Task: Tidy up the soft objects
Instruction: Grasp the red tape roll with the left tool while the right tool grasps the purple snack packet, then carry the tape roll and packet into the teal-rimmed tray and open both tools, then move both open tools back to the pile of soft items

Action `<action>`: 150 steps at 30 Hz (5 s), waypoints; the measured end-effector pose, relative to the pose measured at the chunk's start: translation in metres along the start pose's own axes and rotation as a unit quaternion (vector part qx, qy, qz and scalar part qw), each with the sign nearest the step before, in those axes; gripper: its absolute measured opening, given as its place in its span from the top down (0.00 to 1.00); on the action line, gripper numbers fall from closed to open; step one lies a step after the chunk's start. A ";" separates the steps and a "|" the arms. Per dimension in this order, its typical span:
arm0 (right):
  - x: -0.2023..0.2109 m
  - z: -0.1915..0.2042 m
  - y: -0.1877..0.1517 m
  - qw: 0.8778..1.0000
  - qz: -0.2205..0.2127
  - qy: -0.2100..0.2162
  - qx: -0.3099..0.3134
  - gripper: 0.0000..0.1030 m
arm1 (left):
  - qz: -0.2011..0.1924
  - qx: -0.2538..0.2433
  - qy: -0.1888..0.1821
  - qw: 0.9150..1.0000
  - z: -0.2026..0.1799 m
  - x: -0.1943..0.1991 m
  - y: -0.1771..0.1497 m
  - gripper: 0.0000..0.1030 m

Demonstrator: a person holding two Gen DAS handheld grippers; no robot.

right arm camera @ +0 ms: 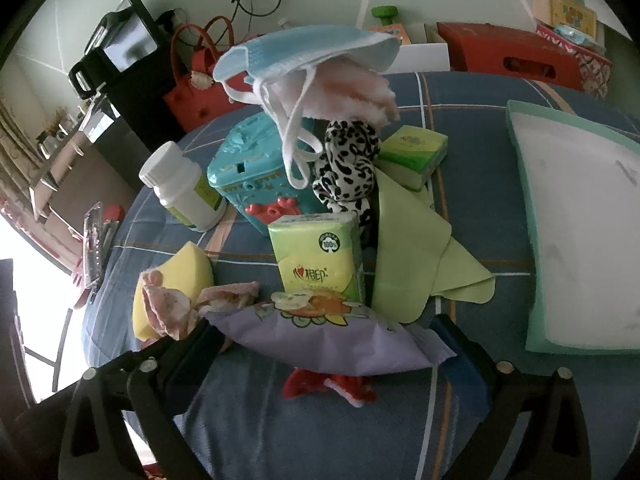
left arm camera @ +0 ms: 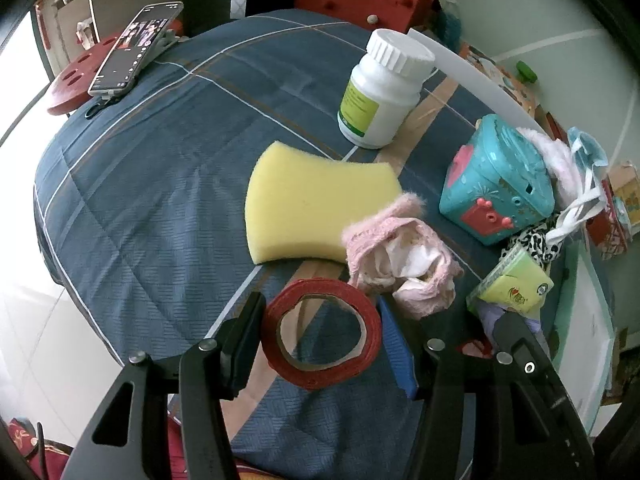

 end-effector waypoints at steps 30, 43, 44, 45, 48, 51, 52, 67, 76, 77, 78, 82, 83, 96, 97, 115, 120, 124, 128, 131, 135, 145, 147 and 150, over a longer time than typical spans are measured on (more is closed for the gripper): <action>0.050 -0.008 0.009 0.998 -0.059 0.001 -0.001 0.15 | -0.040 -0.019 -0.054 0.998 -0.013 0.030 0.000 0.43; 0.099 -0.036 0.045 0.994 -0.082 -0.076 -0.017 0.15 | -0.060 -0.108 -0.101 0.987 -0.084 0.070 0.018 0.43; 0.103 -0.041 0.049 0.993 -0.085 -0.083 -0.021 0.15 | -0.065 -0.117 -0.104 0.986 -0.091 0.073 0.019 0.43; 0.104 -0.045 0.051 0.992 -0.086 -0.089 -0.024 0.15 | -0.069 -0.126 -0.104 0.984 -0.099 0.075 0.019 0.43; 0.110 -0.063 0.057 0.989 -0.088 -0.115 -0.042 0.15 | -0.067 -0.145 -0.116 0.980 -0.118 0.075 0.017 0.43; 0.115 -0.085 0.062 0.985 -0.090 -0.128 -0.066 0.15 | -0.070 -0.158 -0.122 0.977 -0.133 0.075 0.014 0.43; 0.116 -0.093 0.063 0.984 -0.091 -0.135 -0.072 0.15 | -0.073 -0.164 -0.121 0.976 -0.140 0.074 0.014 0.43; 0.139 -0.215 0.097 0.955 -0.099 -0.214 -0.178 0.15 | -0.060 -0.274 -0.155 0.947 -0.254 0.054 -0.011 0.43; 0.128 -0.282 0.083 0.938 -0.076 -0.258 -0.219 0.15 | -0.039 -0.342 -0.158 0.925 -0.321 0.022 -0.034 0.43; 0.126 -0.290 0.080 0.935 -0.070 -0.264 -0.225 0.15 | -0.036 -0.347 -0.156 0.924 -0.326 0.018 -0.036 0.43; 0.125 -0.298 0.077 0.932 -0.065 -0.270 -0.232 0.15 | -0.032 -0.350 -0.154 0.923 -0.332 0.012 -0.038 0.43; 0.126 -0.320 0.066 0.921 -0.055 -0.287 -0.256 0.14 | -0.019 -0.361 -0.151 0.920 -0.348 -0.006 -0.047 0.43; 0.126 -0.323 0.064 0.921 -0.055 -0.287 -0.259 0.14 | -0.016 -0.364 -0.151 0.919 -0.352 -0.009 -0.049 0.43; 0.124 -0.325 0.065 0.923 -0.055 -0.280 -0.260 0.14 | -0.002 -0.363 -0.166 0.917 -0.368 -0.031 -0.056 0.28; 0.124 -0.324 0.065 0.923 -0.055 -0.279 -0.259 0.14 | -0.001 -0.362 -0.166 0.917 -0.367 -0.031 -0.056 0.28; 0.148 -0.312 0.069 0.922 -0.082 -0.274 -0.260 0.00 | -0.020 -0.321 -0.159 0.933 -0.325 -0.010 -0.033 0.19; 0.151 -0.300 0.071 0.928 -0.085 -0.261 -0.252 0.00 | -0.020 -0.313 -0.163 0.935 -0.312 0.000 -0.032 0.19; 0.151 -0.287 0.074 0.934 -0.081 -0.264 -0.228 0.00 | -0.020 -0.299 -0.178 0.937 -0.297 0.012 -0.030 0.19; 0.147 -0.272 0.078 0.938 -0.076 -0.268 -0.204 0.00 | -0.033 -0.291 -0.185 0.938 -0.282 0.023 -0.028 0.19; 0.138 -0.258 0.080 0.947 -0.069 -0.250 -0.189 0.00 | -0.036 -0.283 -0.175 0.942 -0.266 0.027 -0.023 0.18; 0.134 -0.240 0.084 0.952 -0.074 -0.238 -0.175 0.00 | -0.041 -0.256 -0.165 0.952 -0.239 0.030 -0.013 0.05; 0.113 -0.182 0.091 0.970 -0.076 -0.190 -0.134 0.00 | -0.047 -0.190 -0.133 0.972 -0.161 0.032 0.015 0.04; 0.108 -0.170 0.089 0.973 -0.073 -0.181 -0.123 0.00 | -0.057 -0.175 -0.125 0.975 -0.145 0.034 0.022 0.04; 0.101 -0.155 0.084 0.976 -0.066 -0.175 -0.109 0.00 | -0.068 -0.162 -0.115 0.978 -0.129 0.037 0.031 0.04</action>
Point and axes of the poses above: each gripper's, at about its wrist camera, not at the fingertips, and x roughly against the way its jaws point, z to its left, y to its top, the point moved 7 cm from there along -x, roughly the way its jaws point, and after that the axes turned 2 degrees about -y, right-handed, at the moved point
